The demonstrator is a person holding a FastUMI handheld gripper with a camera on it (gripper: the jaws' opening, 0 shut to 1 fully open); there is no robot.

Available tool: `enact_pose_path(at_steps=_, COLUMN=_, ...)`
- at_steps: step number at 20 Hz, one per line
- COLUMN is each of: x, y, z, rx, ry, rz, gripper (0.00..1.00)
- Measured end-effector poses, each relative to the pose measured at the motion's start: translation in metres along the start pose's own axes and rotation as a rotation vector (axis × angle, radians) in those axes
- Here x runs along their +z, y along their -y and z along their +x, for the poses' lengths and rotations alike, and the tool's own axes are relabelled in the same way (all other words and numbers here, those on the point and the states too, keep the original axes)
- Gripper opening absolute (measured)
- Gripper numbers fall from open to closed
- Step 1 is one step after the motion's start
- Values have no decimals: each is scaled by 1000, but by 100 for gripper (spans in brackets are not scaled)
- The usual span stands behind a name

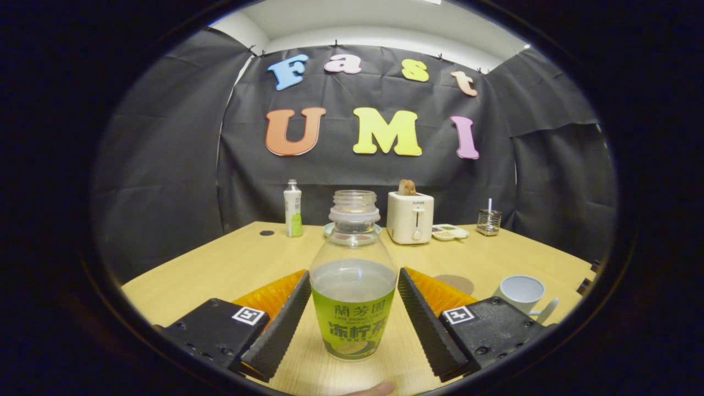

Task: Take the bottle from table, then pour the juice into the cup, finally place the bottle on the coaster

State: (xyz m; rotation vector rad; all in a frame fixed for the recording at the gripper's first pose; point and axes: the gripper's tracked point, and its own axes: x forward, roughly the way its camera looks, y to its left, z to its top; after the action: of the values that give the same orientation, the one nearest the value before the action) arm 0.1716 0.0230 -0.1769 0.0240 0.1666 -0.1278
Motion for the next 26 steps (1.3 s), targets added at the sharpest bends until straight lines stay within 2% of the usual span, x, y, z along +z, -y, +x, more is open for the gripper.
enact_pose_path(at_steps=2, x=2, y=0, z=-2, rx=1, ry=8, rz=1, gripper=83)
enact_pose_path(at_steps=4, x=-1, y=2, z=-1, rx=18, ry=8, rz=31, gripper=82)
enact_pose_path(at_steps=13, x=12, y=5, z=-33, rx=159, ry=-11, rz=219, gripper=81)
enact_pose_path(at_steps=19, x=33, y=-15, z=-59, rx=282, ry=8, rz=255, gripper=81)
enact_pose_path(at_steps=26, x=41, y=-2, z=-77, rx=290, ry=40, rz=387, gripper=81)
